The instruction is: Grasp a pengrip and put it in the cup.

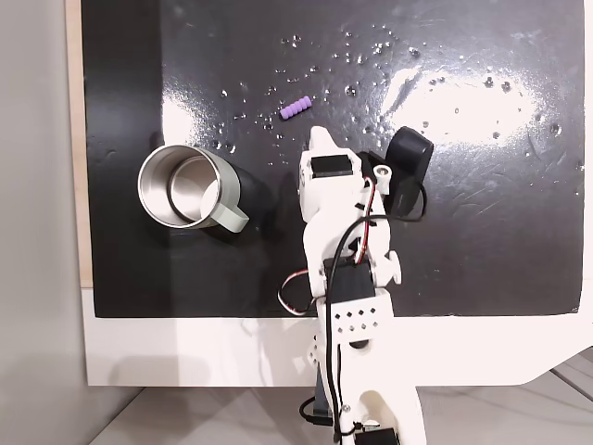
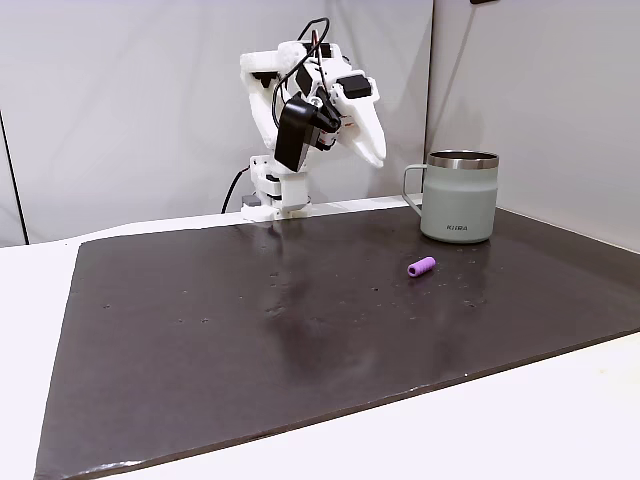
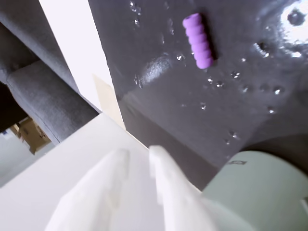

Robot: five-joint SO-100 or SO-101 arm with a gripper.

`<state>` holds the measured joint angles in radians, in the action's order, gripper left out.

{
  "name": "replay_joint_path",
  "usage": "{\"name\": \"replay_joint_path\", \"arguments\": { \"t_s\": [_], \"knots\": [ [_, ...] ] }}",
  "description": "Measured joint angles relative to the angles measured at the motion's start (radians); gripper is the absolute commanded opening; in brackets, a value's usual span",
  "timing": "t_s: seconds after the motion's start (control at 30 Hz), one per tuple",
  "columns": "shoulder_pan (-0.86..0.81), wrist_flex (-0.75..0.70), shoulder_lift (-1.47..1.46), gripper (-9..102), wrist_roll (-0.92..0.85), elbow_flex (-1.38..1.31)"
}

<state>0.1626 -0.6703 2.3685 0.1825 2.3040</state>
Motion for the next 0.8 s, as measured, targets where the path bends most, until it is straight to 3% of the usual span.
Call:
{"name": "replay_joint_path", "arguments": {
  "t_s": [0.27,0.8],
  "knots": [
    [-0.034,-0.167,-0.416,1,0.071,-0.334],
    [-0.048,-0.397,-1.031,17,0.091,-0.801]
  ]
}}
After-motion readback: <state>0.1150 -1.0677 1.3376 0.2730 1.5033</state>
